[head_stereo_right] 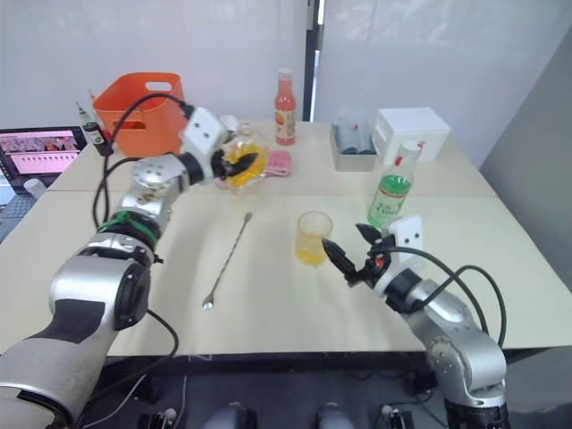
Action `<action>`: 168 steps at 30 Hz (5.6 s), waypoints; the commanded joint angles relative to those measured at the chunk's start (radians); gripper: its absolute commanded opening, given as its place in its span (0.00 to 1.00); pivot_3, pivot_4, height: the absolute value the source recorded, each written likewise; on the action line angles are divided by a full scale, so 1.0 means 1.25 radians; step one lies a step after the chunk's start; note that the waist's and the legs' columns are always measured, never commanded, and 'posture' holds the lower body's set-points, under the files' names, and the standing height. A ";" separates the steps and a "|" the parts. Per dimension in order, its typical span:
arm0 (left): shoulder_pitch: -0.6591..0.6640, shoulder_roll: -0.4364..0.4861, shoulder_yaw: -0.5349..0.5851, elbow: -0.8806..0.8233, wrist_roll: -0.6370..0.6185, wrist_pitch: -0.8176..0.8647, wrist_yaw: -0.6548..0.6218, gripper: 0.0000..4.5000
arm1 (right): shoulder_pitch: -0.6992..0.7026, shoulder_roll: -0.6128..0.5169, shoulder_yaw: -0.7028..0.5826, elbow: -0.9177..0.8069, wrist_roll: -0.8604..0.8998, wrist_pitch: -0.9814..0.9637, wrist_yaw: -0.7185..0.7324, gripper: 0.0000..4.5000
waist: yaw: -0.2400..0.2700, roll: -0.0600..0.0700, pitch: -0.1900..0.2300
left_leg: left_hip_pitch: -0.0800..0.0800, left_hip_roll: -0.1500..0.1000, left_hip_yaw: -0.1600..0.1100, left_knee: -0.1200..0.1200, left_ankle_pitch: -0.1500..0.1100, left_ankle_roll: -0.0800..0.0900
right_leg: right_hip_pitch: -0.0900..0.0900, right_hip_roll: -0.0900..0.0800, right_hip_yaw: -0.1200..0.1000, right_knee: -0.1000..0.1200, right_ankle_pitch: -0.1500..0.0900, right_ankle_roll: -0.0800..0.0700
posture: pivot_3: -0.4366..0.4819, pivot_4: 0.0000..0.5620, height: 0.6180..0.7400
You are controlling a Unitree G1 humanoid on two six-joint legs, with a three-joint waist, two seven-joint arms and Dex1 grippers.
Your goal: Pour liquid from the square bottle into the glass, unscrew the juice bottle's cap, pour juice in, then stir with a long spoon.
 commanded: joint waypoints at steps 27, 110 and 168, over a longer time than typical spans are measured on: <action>0.527 -0.021 0.183 -0.931 -0.225 0.669 0.324 0.63 | -0.027 -0.218 -0.090 0.093 0.091 0.037 0.284 1.00 | 0.020 0.000 0.000 | 0.001 -0.001 -0.005 0.004 0.000 0.000 | 0.002 0.000 0.001 0.002 0.000 0.000 | 0.48 0.27 0.79; 1.109 0.253 0.371 -1.049 -0.584 0.447 -0.290 0.99 | 0.009 -0.212 -0.253 0.183 -0.032 0.030 0.044 1.00 | 0.004 0.003 -0.002 | 0.013 0.008 0.009 -0.004 0.000 -0.001 | 0.006 0.000 0.006 -0.005 -0.002 -0.005 | 0.48 0.27 0.79; 0.922 0.238 0.163 -1.330 -0.773 0.643 -0.131 1.00 | -0.655 -0.171 -0.067 0.804 -0.208 -0.161 0.255 0.33 | 0.001 0.013 0.004 | 0.009 0.002 0.007 -0.006 0.000 -0.001 | 0.003 0.000 0.007 -0.006 -0.002 -0.003 | 0.48 0.27 0.79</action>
